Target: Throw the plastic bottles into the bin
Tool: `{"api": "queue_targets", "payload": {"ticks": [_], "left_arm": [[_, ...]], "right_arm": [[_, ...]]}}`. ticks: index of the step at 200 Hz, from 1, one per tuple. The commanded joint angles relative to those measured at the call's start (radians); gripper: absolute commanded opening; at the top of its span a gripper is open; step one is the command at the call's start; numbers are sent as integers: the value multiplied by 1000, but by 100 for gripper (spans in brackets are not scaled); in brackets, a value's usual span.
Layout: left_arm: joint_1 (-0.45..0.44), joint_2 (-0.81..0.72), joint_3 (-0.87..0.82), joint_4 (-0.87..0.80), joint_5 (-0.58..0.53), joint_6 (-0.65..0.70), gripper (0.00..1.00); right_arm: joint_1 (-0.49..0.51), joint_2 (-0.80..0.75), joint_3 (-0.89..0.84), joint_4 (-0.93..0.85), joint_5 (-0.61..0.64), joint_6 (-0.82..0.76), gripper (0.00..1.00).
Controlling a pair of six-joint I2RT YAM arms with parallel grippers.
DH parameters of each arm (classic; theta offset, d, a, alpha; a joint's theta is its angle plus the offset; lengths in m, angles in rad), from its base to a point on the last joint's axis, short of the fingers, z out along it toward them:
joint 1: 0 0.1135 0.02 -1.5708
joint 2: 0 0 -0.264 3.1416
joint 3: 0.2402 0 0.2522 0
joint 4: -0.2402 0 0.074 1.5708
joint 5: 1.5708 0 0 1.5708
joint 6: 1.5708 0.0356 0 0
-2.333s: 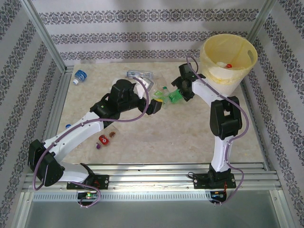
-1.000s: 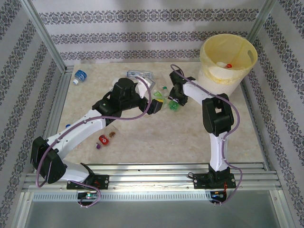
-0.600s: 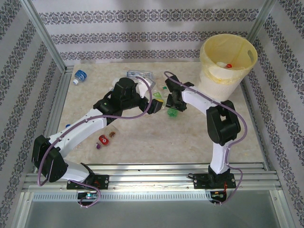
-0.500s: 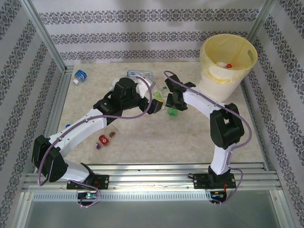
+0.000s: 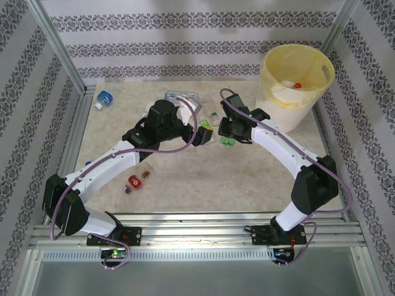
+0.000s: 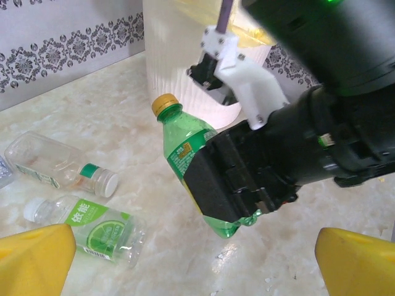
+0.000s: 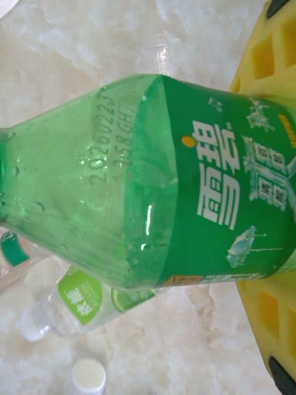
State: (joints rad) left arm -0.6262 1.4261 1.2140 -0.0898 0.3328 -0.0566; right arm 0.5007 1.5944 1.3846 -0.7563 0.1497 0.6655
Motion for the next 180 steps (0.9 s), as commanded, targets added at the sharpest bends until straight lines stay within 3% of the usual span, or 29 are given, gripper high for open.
{"api": "queue_targets", "payload": {"ticks": [1, 180], "left_arm": [[12, 5, -4, 57, 17, -23, 100], [11, 60, 15, 119, 139, -69, 100]], "right_arm": [[10, -74, 23, -13, 50, -45, 29], [-55, -333, 213, 189, 195, -303, 25]]}}
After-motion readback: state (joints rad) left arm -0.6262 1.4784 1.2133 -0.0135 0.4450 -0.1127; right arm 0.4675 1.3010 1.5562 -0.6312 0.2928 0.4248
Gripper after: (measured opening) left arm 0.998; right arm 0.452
